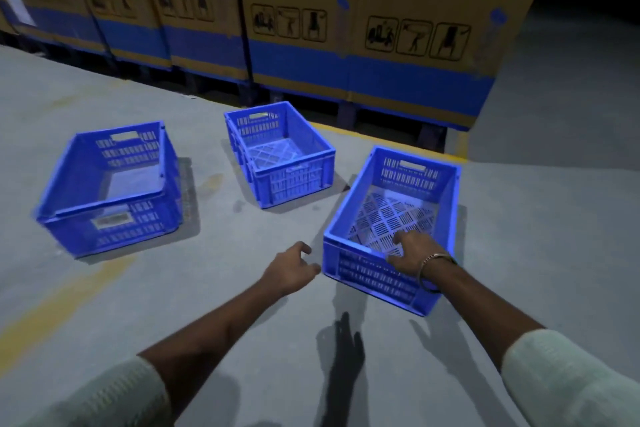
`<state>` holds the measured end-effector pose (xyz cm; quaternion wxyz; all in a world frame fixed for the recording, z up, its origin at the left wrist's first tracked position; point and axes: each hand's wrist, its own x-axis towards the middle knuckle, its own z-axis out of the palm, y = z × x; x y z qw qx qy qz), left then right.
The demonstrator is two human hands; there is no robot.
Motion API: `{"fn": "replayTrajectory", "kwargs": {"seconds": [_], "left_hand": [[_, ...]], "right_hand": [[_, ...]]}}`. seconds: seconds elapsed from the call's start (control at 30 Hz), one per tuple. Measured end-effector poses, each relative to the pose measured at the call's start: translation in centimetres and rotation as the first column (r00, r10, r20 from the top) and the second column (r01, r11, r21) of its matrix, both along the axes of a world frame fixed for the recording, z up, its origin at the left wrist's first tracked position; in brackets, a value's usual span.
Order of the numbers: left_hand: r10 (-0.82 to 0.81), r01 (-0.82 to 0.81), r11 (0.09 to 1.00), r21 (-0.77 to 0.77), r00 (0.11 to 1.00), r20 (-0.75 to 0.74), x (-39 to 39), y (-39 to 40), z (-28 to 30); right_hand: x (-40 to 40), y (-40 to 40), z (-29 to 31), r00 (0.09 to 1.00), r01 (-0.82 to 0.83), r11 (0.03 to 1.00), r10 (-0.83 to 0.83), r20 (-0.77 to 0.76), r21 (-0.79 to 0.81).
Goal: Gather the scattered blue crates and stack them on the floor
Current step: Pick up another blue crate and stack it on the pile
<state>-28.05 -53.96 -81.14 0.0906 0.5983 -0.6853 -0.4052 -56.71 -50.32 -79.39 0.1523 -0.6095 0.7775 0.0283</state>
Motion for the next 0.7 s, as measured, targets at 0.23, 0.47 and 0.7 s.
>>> {"fn": "replayTrajectory", "kwargs": {"seconds": [0.23, 0.47, 0.7], "left_hand": [[0.173, -0.102, 0.95, 0.294, 0.959, -0.226, -10.3, 0.5, -3.9], [0.652, -0.307, 0.649, 0.696, 0.696, -0.301, -17.9, 0.0, -6.1], [0.797, -0.584, 0.602, 0.545, 0.484, -0.362, -16.7, -1.8, -8.0]], "right_hand": [[-3.2, -0.4, -4.5, 0.999, 0.036, 0.997, -0.037, 0.028, 0.063], [-2.9, -2.1, -6.8, 0.967, -0.043, 0.999, 0.049, 0.249, -0.029], [-4.0, -7.7, -6.0, 0.927, -0.144, 0.988, 0.154, 0.342, -0.057]]}}
